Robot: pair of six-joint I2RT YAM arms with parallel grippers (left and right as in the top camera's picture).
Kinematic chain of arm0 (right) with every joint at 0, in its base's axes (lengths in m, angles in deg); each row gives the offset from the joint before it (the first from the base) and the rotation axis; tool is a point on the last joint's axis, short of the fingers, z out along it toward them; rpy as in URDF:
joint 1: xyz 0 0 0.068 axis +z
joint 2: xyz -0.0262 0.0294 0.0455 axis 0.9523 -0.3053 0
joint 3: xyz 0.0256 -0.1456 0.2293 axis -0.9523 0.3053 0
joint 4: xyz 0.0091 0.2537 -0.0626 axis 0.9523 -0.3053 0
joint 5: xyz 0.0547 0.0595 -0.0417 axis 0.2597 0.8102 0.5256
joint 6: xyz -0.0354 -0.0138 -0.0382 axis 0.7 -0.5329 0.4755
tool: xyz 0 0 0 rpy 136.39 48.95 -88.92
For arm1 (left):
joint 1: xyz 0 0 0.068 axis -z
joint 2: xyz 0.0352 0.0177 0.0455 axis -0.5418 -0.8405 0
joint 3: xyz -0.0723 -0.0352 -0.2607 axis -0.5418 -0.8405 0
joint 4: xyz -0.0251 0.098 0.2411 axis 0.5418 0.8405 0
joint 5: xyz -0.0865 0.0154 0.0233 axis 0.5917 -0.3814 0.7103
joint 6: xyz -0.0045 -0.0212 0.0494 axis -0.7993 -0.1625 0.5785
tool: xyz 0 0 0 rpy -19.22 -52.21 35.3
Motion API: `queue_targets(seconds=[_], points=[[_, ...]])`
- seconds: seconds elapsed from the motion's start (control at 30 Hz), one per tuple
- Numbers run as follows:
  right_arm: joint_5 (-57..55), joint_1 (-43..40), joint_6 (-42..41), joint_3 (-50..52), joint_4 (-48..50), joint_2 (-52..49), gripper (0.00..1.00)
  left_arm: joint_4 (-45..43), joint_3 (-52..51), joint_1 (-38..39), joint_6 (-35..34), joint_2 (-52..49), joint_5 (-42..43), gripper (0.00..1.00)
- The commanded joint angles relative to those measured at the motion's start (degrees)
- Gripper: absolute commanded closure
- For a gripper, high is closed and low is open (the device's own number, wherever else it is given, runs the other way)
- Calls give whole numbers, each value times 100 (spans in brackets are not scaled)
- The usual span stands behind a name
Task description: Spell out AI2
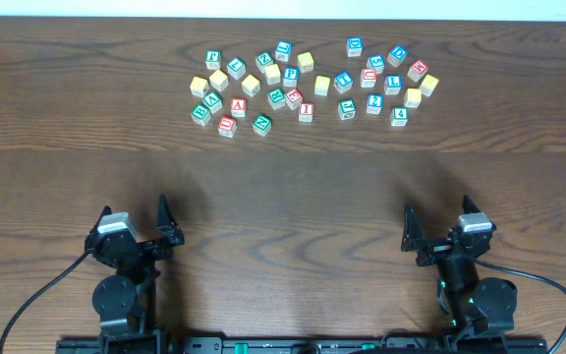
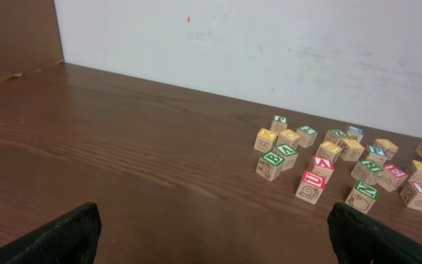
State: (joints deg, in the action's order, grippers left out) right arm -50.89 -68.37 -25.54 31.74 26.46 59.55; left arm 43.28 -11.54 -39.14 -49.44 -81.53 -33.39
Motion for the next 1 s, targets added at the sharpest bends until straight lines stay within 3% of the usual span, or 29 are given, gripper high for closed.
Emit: queue_targets(seconds=[0.0, 0.47, 0.77, 0.97], points=[[-28, -24, -52, 9, -24, 35, 1, 267, -37, -24, 92, 33, -50, 2], [-31, -22, -52, 9, -24, 35, 1, 260, 822, -24, 96, -885, -50, 2], [-66, -24, -11, 9, -26, 35, 1, 240, 2133, -24, 101, -2664, -20, 2], [-66, -24, -11, 9, -28, 35, 1, 245, 3156, -24, 356, -4052, 562, 2]])
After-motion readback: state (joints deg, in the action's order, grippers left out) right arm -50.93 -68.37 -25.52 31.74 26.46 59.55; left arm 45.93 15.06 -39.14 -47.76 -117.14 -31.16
